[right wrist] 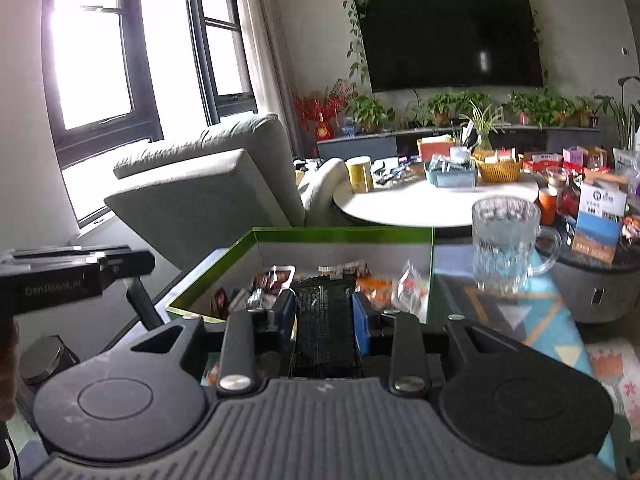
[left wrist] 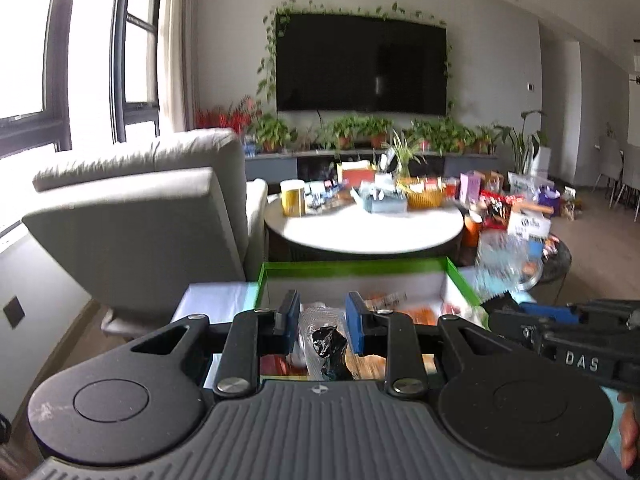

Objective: Organize snacks
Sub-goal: 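Grasp a small clear bag with the left tool while the right tool carries the black packet into the box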

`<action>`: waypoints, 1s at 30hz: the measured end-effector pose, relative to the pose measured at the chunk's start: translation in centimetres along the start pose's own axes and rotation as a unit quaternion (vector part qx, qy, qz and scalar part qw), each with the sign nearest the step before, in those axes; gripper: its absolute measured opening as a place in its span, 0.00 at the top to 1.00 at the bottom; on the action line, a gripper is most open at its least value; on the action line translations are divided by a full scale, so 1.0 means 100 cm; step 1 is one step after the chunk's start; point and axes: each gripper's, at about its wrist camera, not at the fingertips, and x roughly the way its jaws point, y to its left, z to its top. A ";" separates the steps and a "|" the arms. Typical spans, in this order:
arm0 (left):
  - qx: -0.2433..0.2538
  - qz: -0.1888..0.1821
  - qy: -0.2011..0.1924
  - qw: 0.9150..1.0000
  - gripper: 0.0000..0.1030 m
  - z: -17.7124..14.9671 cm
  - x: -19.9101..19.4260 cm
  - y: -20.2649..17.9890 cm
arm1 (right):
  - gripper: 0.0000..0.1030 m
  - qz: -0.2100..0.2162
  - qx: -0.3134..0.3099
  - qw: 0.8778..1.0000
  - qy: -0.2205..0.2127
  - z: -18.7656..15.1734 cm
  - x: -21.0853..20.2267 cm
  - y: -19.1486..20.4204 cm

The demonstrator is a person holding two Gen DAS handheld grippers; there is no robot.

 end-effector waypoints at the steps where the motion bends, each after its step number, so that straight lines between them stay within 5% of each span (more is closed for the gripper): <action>1: 0.001 0.003 -0.005 1.000 0.77 0.005 0.004 0.001 | 0.68 0.000 -0.002 1.000 -0.003 0.004 0.003 0.000; 13: 0.016 0.006 0.024 1.000 0.77 0.024 0.064 0.014 | 0.68 0.004 -0.002 1.000 0.004 0.022 0.051 0.000; 30: 0.021 -0.001 0.090 0.996 0.73 0.006 0.126 0.008 | 0.67 -0.005 0.015 0.999 0.049 0.014 0.095 -0.012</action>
